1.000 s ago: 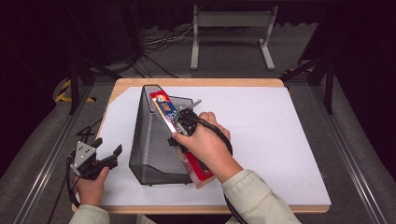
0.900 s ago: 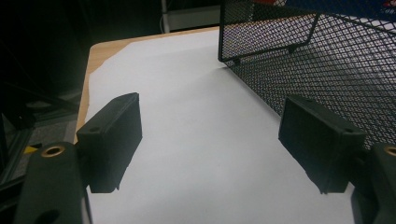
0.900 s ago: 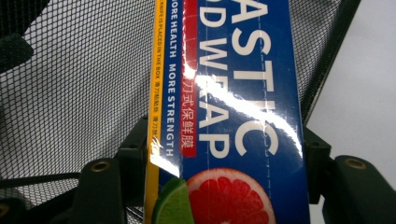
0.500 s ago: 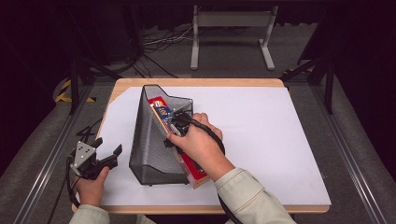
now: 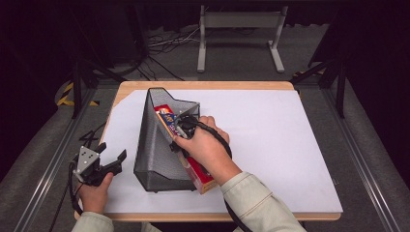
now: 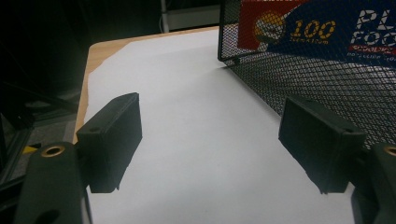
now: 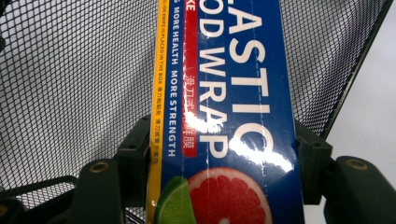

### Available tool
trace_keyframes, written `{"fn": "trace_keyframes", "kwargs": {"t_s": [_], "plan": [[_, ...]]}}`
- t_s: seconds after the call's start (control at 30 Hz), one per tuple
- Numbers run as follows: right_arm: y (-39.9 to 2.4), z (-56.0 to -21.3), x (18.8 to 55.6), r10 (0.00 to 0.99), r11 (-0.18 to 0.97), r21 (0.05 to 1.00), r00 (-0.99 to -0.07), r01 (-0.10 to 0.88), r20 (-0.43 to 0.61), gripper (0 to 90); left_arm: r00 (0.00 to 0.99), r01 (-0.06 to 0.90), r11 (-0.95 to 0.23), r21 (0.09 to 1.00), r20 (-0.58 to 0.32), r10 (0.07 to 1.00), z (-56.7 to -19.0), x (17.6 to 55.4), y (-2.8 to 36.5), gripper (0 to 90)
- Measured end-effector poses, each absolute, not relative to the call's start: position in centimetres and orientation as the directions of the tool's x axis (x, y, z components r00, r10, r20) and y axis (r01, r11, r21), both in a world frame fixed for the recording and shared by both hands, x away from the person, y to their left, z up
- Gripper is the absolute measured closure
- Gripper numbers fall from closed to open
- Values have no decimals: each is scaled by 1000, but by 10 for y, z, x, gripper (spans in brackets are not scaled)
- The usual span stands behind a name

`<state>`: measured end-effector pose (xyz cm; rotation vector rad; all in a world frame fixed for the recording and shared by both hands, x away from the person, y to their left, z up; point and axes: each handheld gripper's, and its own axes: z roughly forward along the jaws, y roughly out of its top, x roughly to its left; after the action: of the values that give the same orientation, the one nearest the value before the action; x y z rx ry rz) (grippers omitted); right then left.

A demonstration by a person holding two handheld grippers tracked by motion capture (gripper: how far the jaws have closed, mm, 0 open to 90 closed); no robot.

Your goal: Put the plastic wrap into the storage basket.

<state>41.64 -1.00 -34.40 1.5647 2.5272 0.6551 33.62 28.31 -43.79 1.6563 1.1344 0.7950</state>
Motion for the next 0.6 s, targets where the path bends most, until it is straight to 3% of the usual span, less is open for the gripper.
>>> {"fn": "trace_keyframes", "kwargs": {"t_s": [0.27, 0.6], "plan": [[-13, -345, 420, 878, 363, 397, -452, 843, 156, 373, 359, 322, -123, 939, -1, 933, -438, 336, 283, 221], [-17, -342, 418, 865, 359, 440, -471, 823, 175, 267, 360, 320, -123, 939, -1, 933, -438, 337, 283, 221]]}}
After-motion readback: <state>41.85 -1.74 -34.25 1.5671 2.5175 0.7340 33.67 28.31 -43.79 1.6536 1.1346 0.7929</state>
